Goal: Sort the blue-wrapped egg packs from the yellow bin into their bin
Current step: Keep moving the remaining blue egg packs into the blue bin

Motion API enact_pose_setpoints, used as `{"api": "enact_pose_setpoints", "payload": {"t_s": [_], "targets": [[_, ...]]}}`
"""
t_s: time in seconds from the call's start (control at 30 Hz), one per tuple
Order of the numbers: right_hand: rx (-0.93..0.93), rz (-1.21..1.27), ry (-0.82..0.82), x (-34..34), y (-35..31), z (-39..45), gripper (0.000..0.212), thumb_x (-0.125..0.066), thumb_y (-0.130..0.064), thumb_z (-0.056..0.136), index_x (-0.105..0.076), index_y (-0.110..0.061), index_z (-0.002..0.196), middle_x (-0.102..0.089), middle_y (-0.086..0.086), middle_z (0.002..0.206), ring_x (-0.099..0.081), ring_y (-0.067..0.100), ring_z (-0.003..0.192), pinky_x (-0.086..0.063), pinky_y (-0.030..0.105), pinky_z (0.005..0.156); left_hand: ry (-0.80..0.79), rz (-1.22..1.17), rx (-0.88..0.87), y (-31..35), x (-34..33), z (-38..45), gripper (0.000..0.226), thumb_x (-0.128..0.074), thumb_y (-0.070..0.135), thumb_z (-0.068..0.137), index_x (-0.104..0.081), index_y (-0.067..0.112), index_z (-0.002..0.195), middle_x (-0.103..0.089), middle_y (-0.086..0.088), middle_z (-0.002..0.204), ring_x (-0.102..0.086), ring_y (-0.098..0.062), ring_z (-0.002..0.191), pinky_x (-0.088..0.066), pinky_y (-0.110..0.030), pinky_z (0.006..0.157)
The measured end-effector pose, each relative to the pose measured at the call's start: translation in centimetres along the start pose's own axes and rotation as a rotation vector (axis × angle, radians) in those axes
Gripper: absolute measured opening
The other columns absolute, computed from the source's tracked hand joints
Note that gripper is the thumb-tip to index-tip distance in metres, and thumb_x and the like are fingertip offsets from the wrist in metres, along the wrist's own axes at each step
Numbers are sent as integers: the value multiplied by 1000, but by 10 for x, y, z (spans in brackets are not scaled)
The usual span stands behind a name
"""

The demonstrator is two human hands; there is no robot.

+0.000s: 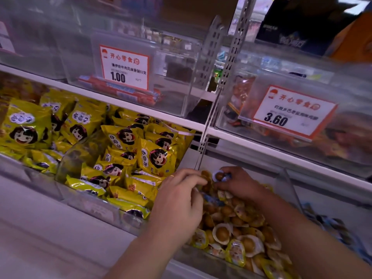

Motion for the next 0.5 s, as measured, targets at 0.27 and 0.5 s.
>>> {"api": "enact_pose_setpoints", "payload": {"t_s": [0.27, 0.5], "targets": [[-187, 711, 176, 26, 11, -71, 21, -67, 10, 85, -68, 6, 105, -69, 22, 95, -67, 27, 81, -55, 32, 72, -50, -70, -144, 51, -50, -6, 34, -43, 40, 94, -49, 40, 128, -48, 21, 124, -54, -6, 109, -48, -27, 88], [-290, 1080, 344, 23, 42, -131, 20, -54, 10, 95, -62, 3, 112, -73, 26, 97, -75, 34, 87, -61, 33, 67, -301, 78, 12, 28, -124, -6, 44, -59, 55, 89, -53, 40, 130, -63, 11, 120, -59, -17, 110, -49, -35, 91]]}}
Point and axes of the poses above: each hand's wrist, its own z-axis towards the middle knuckle, its own x-axis out of the back of the hand, y = z × x, the point moved 10 cm from there along z, towards the middle knuckle
